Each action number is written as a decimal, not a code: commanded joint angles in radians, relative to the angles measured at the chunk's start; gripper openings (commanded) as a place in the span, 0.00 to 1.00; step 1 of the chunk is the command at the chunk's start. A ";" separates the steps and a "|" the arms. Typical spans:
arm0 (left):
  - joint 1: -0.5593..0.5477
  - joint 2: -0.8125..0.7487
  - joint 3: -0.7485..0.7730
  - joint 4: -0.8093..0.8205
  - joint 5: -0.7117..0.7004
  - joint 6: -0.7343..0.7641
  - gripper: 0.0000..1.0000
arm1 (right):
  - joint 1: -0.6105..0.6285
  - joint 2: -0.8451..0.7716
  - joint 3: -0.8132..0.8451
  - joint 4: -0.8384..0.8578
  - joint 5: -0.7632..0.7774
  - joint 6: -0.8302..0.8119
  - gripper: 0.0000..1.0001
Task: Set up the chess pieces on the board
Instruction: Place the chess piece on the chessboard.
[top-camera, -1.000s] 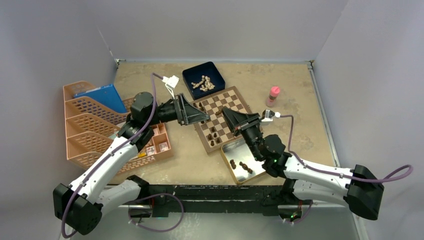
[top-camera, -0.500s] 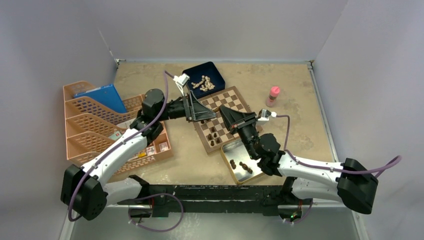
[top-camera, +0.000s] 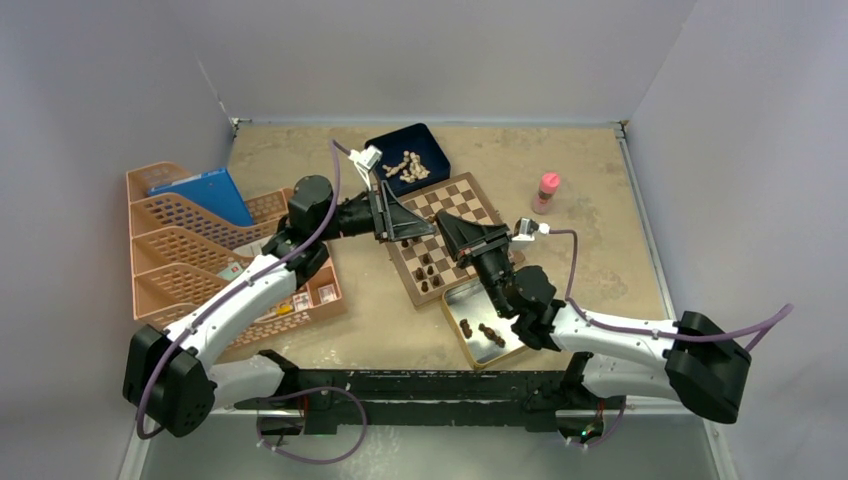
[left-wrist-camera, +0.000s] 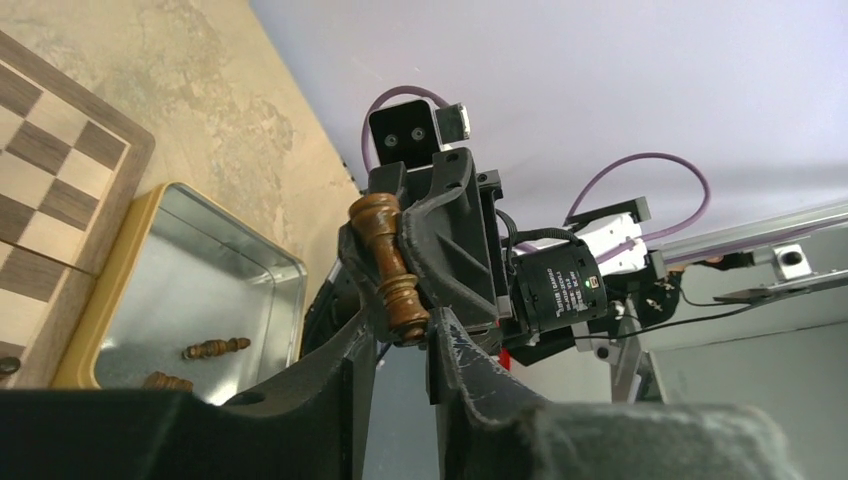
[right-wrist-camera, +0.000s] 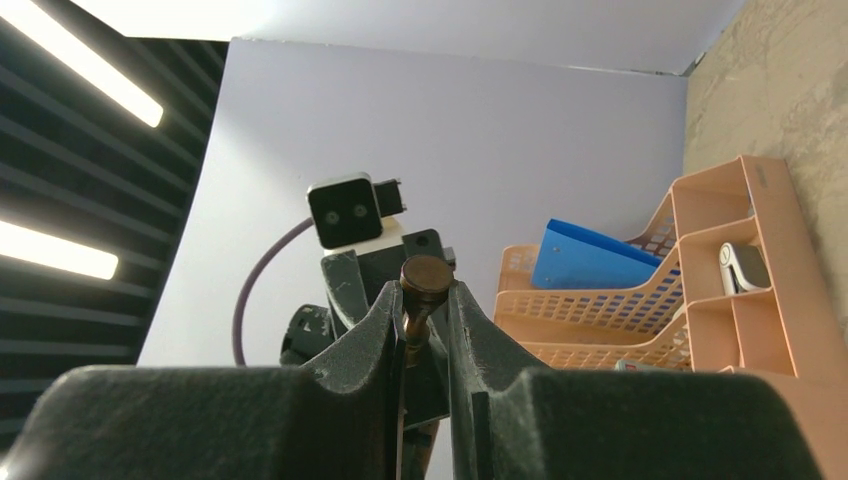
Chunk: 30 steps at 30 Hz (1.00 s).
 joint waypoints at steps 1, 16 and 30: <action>-0.004 -0.031 0.070 -0.040 -0.058 0.081 0.20 | 0.003 0.013 0.017 0.102 -0.011 -0.016 0.08; -0.002 -0.082 0.215 -0.403 -0.211 0.401 0.00 | 0.004 -0.112 -0.012 -0.034 -0.064 -0.218 0.33; -0.001 -0.037 0.422 -0.986 -0.299 0.730 0.00 | 0.002 -0.454 -0.023 -0.475 -0.140 -0.514 0.82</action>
